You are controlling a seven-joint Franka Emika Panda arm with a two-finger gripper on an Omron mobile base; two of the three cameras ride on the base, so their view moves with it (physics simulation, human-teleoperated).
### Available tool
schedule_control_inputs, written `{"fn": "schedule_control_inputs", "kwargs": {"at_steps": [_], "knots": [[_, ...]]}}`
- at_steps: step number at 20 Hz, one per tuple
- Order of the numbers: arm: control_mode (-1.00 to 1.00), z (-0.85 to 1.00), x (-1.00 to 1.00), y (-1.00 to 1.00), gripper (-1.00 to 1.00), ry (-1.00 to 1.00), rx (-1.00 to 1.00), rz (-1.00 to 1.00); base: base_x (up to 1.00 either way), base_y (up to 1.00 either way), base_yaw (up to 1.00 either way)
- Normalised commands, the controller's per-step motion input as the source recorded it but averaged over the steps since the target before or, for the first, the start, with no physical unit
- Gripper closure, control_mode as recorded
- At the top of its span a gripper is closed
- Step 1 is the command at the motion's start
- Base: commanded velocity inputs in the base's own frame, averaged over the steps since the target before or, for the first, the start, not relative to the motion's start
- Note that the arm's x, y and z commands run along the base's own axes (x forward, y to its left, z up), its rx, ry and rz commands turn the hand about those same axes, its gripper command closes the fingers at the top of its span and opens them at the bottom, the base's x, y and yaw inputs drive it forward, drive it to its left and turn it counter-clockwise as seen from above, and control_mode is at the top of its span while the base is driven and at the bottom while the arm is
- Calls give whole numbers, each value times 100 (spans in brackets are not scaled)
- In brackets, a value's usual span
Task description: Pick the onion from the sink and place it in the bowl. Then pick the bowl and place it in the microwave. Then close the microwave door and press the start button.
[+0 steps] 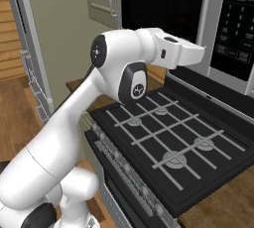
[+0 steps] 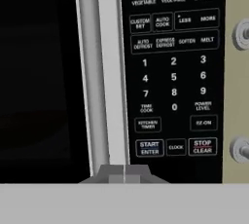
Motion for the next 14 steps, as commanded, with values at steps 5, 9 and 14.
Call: {"fn": "schedule_control_inputs", "kwargs": {"at_steps": [5, 9, 14], "knots": [[-100, 0, 0, -14, 100, 0, 0, 0, 0, 0, 0], [-100, 0, 6, -13, 100, 2, 0, 0, 0, 0, 0], [-100, 0, 6, -19, 100, 0, 0, 0, 0, 0, 0]]}}
